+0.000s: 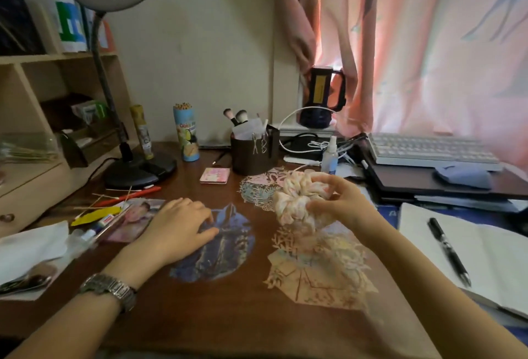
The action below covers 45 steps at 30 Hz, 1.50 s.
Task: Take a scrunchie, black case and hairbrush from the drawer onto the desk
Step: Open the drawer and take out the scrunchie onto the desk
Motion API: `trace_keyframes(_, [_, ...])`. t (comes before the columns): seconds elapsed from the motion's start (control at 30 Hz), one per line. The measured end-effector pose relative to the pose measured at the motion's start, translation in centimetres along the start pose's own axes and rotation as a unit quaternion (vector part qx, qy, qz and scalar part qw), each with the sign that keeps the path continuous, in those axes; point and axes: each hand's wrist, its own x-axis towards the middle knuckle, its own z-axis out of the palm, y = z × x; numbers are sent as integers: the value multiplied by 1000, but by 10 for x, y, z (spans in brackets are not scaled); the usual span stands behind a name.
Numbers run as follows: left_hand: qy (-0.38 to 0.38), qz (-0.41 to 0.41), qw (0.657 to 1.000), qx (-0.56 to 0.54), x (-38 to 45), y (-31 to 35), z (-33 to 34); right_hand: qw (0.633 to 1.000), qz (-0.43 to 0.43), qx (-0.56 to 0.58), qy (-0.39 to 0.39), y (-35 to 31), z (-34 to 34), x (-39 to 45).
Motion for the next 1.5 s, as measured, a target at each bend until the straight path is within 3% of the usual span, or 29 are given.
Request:
trace_keyframes(0.53, [-31, -6, 999, -25, 29, 9, 13, 998, 37, -34, 34, 31, -28, 44])
trace_keyframes(0.83, [-52, -24, 998, -17, 26, 3, 8, 992, 63, -112, 1, 41, -24, 48])
trace_keyframes(1.0, [-57, -29, 998, -15, 22, 1, 4, 984, 31, -174, 10, 38, -29, 45])
trace_keyframes(1.2, [-60, -40, 997, -22, 16, -8, -7, 927, -52, -369, 35, 8, -35, 43])
trace_keyframes(1.33, [-65, -47, 997, -19, 7, -18, -15, 848, -121, -515, 12, -18, -23, 35])
trace_keyframes(1.5, [-60, -67, 996, -10, -18, -46, -21, 812, -177, -556, -12, -33, 16, 29])
